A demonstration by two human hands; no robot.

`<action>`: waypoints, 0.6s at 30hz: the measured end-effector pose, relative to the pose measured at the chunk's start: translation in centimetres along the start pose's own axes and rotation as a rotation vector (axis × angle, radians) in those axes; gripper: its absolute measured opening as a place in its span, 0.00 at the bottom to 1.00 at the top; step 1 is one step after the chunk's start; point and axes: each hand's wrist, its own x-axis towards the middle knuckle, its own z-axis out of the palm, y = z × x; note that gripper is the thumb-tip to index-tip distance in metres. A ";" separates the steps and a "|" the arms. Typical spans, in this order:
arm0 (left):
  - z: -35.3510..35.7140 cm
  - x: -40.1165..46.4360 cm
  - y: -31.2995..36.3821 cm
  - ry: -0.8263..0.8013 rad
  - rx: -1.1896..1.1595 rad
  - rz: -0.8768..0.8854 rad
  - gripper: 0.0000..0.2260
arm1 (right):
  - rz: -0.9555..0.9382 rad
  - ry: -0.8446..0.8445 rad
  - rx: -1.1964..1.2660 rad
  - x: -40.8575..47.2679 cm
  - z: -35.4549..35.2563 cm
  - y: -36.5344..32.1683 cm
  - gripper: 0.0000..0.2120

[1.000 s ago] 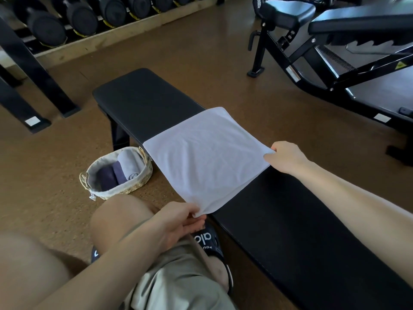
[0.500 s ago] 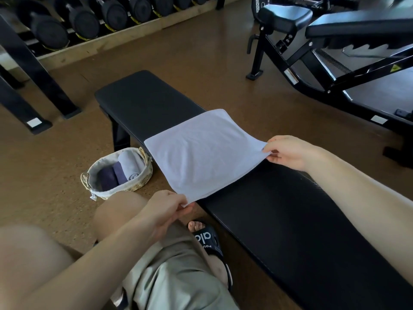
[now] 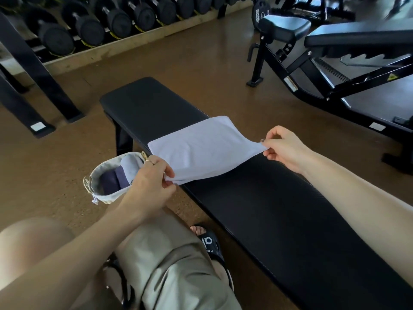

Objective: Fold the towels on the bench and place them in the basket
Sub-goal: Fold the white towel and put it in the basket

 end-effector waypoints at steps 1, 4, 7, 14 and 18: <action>-0.5 0.3 -0.3 0.012 0.054 0.048 0.06 | -0.024 0.012 0.010 -0.1 0.1 -0.4 0.04; -2.1 1.3 -1.0 0.034 0.172 0.153 0.05 | -0.093 -0.026 0.063 -0.5 0.2 -1.4 0.07; -3.8 2.0 -1.8 0.017 0.198 0.170 0.05 | -0.120 -0.102 0.088 -0.8 0.2 -2.4 0.12; -6.7 4.0 -3.6 0.098 0.277 0.197 0.05 | -0.498 -0.027 -0.482 -0.7 1.4 -3.9 0.03; -8.3 5.4 -4.4 0.109 0.373 0.398 0.05 | -0.681 0.047 -0.579 -0.1 1.9 -4.8 0.03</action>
